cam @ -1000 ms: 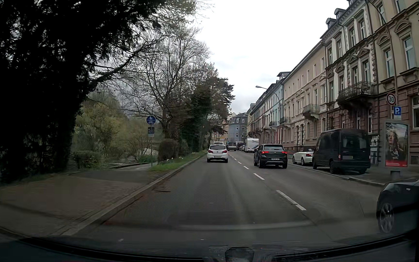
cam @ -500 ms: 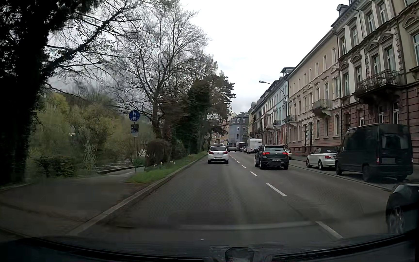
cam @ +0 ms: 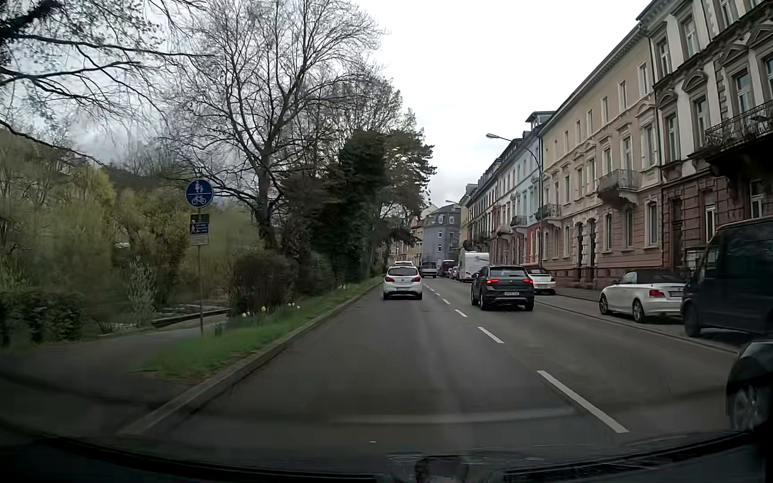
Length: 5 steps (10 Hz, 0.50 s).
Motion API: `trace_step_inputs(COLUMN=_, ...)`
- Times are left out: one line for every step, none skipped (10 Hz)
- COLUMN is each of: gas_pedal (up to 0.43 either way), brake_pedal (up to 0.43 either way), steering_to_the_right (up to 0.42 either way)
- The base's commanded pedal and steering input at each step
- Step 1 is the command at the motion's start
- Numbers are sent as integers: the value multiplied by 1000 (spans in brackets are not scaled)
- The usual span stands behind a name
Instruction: Follow the waypoints while adhering to traffic rules and regulations
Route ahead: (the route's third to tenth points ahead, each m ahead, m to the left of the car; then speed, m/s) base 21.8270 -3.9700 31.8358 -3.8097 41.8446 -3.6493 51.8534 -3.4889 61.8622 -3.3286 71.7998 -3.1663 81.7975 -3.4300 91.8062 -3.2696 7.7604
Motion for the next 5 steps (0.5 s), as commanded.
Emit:
trace_step_inputs(gas_pedal=79, brake_pedal=0, steering_to_the_right=3)
trace_step_inputs(gas_pedal=79, brake_pedal=0, steering_to_the_right=3)
trace_step_inputs(gas_pedal=79, brake_pedal=0, steering_to_the_right=3)
trace_step_inputs(gas_pedal=79, brake_pedal=0, steering_to_the_right=3)
trace_step_inputs(gas_pedal=79, brake_pedal=0, steering_to_the_right=3)
